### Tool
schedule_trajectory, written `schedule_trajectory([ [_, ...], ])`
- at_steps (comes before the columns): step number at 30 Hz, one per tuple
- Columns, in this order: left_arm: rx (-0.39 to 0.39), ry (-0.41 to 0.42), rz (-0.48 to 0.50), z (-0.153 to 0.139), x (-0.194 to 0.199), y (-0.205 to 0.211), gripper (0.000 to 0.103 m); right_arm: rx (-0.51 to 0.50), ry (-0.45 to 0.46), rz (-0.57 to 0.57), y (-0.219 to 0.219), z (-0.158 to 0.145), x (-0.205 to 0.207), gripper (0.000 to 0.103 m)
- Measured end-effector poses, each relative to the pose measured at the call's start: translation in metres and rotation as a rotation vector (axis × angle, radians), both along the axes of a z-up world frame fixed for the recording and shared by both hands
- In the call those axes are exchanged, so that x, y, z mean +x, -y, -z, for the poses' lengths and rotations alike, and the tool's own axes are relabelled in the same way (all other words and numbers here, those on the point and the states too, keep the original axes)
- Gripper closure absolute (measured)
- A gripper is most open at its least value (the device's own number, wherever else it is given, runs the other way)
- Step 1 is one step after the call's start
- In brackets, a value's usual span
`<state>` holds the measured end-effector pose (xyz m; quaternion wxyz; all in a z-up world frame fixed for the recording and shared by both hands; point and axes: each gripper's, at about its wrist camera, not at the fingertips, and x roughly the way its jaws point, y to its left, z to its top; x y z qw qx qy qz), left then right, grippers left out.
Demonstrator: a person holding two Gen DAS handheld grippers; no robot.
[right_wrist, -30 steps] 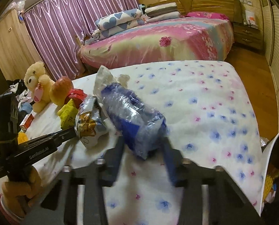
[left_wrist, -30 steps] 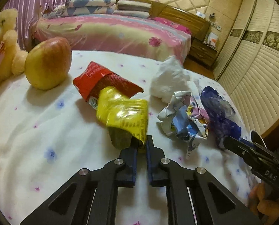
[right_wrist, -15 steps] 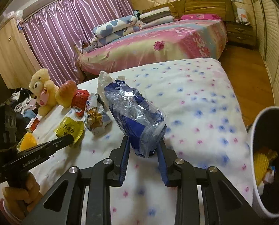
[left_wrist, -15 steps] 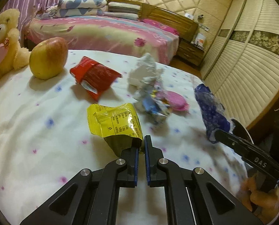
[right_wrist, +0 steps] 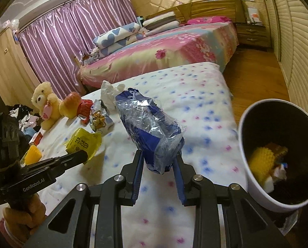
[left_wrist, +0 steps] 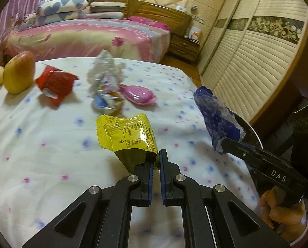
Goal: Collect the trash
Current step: 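Carry the yellow snack packet and blue plastic bag over the trash bin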
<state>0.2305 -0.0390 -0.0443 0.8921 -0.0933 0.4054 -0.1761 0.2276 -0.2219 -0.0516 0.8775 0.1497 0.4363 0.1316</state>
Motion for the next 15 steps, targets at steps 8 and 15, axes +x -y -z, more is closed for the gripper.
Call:
schedule_trajectory([
  [8,0.008,-0.001,0.062,0.001,0.002,0.034,0.099,-0.006,-0.007,0.052,0.027,-0.001,-0.015,0.074],
  [15,0.020,-0.003,0.115,0.006,0.012,0.064,0.099,-0.016,-0.009,0.096,0.050,-0.001,-0.025,0.074],
])
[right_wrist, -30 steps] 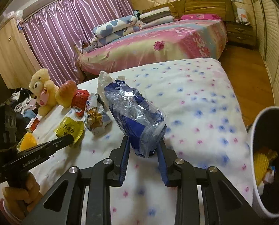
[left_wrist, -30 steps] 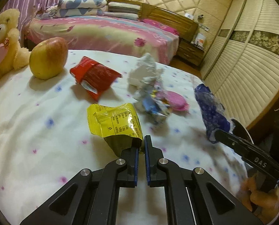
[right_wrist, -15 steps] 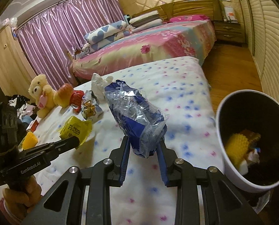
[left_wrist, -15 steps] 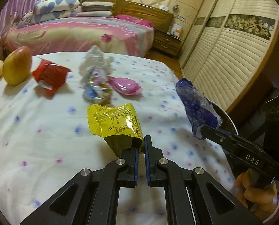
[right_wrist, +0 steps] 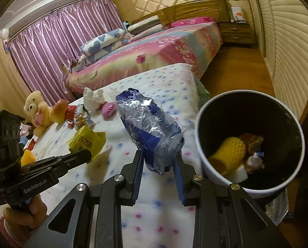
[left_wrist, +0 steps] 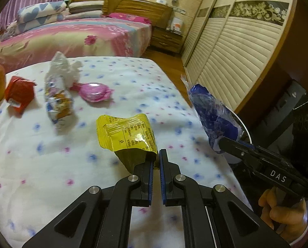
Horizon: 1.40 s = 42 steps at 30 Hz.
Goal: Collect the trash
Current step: 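Carry the yellow snack packet and blue plastic bag over the trash bin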
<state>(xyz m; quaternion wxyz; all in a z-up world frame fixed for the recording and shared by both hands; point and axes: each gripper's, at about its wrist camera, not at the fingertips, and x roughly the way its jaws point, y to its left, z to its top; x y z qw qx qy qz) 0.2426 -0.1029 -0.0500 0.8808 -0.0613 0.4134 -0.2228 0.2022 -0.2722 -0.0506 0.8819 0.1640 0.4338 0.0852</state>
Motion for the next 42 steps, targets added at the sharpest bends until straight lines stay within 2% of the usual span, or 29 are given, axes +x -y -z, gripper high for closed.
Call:
schedule_trajectory([
  [16,0.022,0.014,0.122,0.003,0.008,0.066,0.099,-0.019,-0.021,0.113,0.055,0.005,-0.022,0.074],
  [42,0.046,0.014,0.233,0.008,0.029,0.136,0.099,-0.030,-0.075,0.214,0.108,0.016,-0.026,0.074],
])
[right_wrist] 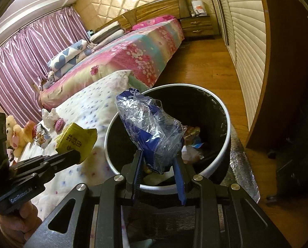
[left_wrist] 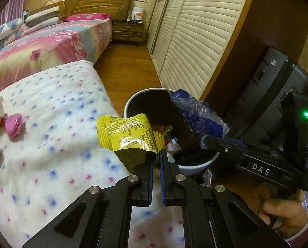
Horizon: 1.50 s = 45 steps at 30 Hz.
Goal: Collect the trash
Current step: 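Carry the yellow snack packet and blue plastic bag over the trash bin, then open both grippers to drop the yellow packet and blue bag into the bin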
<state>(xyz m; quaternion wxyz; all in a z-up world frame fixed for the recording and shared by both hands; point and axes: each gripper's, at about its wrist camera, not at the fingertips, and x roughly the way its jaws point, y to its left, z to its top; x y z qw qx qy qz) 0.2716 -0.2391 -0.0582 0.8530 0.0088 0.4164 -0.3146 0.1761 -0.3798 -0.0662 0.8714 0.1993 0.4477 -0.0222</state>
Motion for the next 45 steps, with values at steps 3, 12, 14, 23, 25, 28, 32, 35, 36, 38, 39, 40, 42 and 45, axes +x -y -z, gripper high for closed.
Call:
schedule_trajectory([
  [3,0.000,-0.002,0.010,0.002,0.004,0.007,0.099,0.003,-0.003,0.007,0.004,0.001,0.001,0.074],
  [12,0.013,-0.008,0.034,0.010,0.014,0.025,0.099,0.000,-0.016,0.020,0.020,0.003,0.010,0.074],
  [14,0.015,-0.006,0.037,0.010,0.015,0.027,0.099,-0.001,-0.017,0.021,0.021,0.003,0.012,0.074],
  [23,0.025,-0.012,0.051,0.014,0.019,0.031,0.099,0.003,-0.031,0.026,0.030,0.007,0.021,0.074],
  [25,0.024,-0.015,0.051,0.014,0.019,0.032,0.099,0.003,-0.035,0.027,0.031,0.008,0.023,0.074],
  [28,0.022,-0.019,0.049,0.014,0.021,0.034,0.099,0.004,-0.041,0.030,0.034,0.009,0.025,0.074],
  [32,0.022,-0.022,0.052,0.014,0.021,0.036,0.099,0.003,-0.047,0.032,0.038,0.010,0.029,0.073],
  [35,0.020,-0.028,0.056,0.015,0.022,0.036,0.098,0.004,-0.047,0.036,0.040,0.009,0.030,0.071],
  [36,0.019,-0.033,0.058,0.016,0.022,0.036,0.098,0.004,-0.047,0.037,0.040,0.009,0.030,0.070],
  [38,0.016,-0.045,0.058,0.017,0.023,0.035,0.095,0.006,-0.048,0.038,0.040,0.009,0.031,0.068],
  [39,0.014,-0.050,0.056,0.017,0.022,0.033,0.088,0.006,-0.049,0.039,0.041,0.009,0.031,0.066],
  [40,0.013,-0.050,0.052,0.017,0.022,0.031,0.079,0.007,-0.050,0.042,0.041,0.008,0.030,0.062],
  [42,0.006,-0.043,0.038,0.015,0.019,0.025,0.075,0.013,-0.049,0.047,0.042,0.009,0.030,0.056],
  [45,-0.003,-0.047,0.025,0.015,0.014,0.014,0.074,0.019,-0.046,0.056,0.043,0.009,0.028,0.051],
])
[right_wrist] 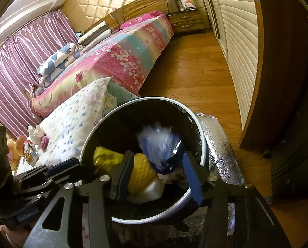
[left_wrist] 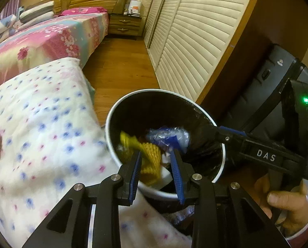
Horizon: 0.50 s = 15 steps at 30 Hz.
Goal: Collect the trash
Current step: 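Open both grippers to drop the yellow packet and blue bag into the bin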
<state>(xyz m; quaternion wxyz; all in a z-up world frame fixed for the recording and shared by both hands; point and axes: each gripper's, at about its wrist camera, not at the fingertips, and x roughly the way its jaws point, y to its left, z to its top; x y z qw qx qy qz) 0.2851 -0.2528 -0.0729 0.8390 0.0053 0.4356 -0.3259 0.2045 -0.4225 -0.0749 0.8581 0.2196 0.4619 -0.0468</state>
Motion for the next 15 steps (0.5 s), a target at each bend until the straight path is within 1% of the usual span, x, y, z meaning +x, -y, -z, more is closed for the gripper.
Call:
schedule_trajectory([
  [3,-0.010,-0.008,-0.025,-0.001,-0.007,-0.016,0.073,0.005,0.008,0.005,-0.002,-0.002,-0.002,0.051],
  [6,-0.019,-0.013,-0.052,-0.002,-0.014,-0.031,0.068,0.007,0.019,0.002,-0.007,-0.003,-0.004,0.049],
  [8,-0.022,-0.012,-0.076,-0.003,-0.020,-0.043,0.064,0.010,0.027,-0.004,-0.014,-0.005,-0.006,0.041],
  [10,-0.021,-0.009,-0.109,-0.004,-0.025,-0.057,0.057,0.012,0.036,-0.010,-0.020,-0.007,-0.007,0.038],
  [14,-0.026,-0.018,-0.169,-0.005,-0.032,-0.083,0.054,0.033,0.044,-0.036,-0.037,-0.010,-0.007,0.029],
  [15,-0.028,-0.021,-0.185,-0.006,-0.033,-0.090,0.053,0.039,0.047,-0.043,-0.042,-0.011,-0.007,0.029],
])
